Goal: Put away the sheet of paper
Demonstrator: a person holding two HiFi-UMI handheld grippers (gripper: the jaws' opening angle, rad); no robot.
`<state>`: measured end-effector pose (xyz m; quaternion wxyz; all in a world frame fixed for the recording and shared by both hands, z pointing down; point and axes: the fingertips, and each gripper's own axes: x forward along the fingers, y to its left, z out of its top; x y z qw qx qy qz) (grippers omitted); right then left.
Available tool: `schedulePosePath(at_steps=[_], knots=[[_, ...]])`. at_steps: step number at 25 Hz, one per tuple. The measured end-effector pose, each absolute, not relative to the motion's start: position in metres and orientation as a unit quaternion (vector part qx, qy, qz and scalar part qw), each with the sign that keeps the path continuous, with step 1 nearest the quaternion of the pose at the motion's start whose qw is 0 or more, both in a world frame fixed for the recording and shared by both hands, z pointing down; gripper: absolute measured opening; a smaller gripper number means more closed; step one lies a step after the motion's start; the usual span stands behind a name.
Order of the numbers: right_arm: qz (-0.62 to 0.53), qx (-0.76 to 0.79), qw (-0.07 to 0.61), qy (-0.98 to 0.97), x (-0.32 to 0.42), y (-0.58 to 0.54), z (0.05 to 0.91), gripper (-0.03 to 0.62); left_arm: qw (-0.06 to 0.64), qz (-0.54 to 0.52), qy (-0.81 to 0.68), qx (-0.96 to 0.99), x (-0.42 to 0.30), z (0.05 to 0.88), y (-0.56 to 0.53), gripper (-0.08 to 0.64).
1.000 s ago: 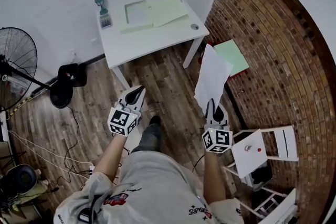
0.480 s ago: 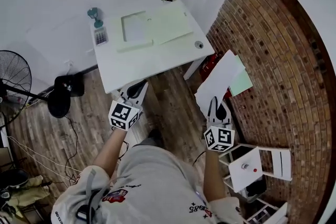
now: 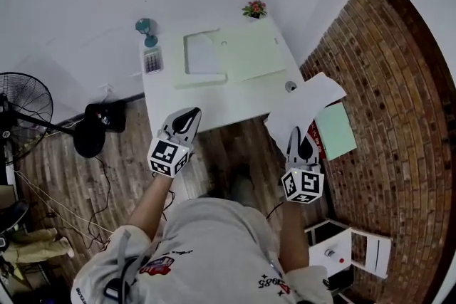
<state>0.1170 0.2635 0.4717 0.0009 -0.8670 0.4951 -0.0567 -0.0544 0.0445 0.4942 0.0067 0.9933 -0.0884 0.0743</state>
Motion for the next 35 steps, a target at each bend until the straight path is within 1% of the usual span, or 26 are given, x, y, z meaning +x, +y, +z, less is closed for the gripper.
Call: schedulePosePath(at_steps=[8,15,20,25,28,35], knots=[[-0.046,-0.813,-0.004,0.580,0.178,0.138,0.468,-0.003,0.021,0.081,-0.183,0.980,-0.028,0.507,-0.040,0.028],[-0.058,-0.756,-0.003,0.652,0.246,0.013,0.473,-0.003,0.027,0.085,-0.265,0.960,0.023,0.505,-0.125,0.028],[-0.070,-0.709,-0.011,0.702,0.278,-0.066,0.480,-0.003,0.037,0.085,-0.323,0.942,0.044,0.501,-0.172,0.028],[-0.077,-0.684,-0.013,0.725,0.287,-0.115,0.484,-0.003,0.033,0.085,-0.361,0.928,0.042,0.497,-0.201,0.028],[-0.076,-0.671,-0.019,0.738,0.282,-0.133,0.483,-0.003,0.043,0.085,-0.377,0.921,0.032,0.499,-0.209,0.028],[-0.068,-0.666,-0.037,0.742,0.272,-0.153,0.480,-0.003,0.044,0.072,-0.370,0.925,0.027,0.494,-0.232,0.028]])
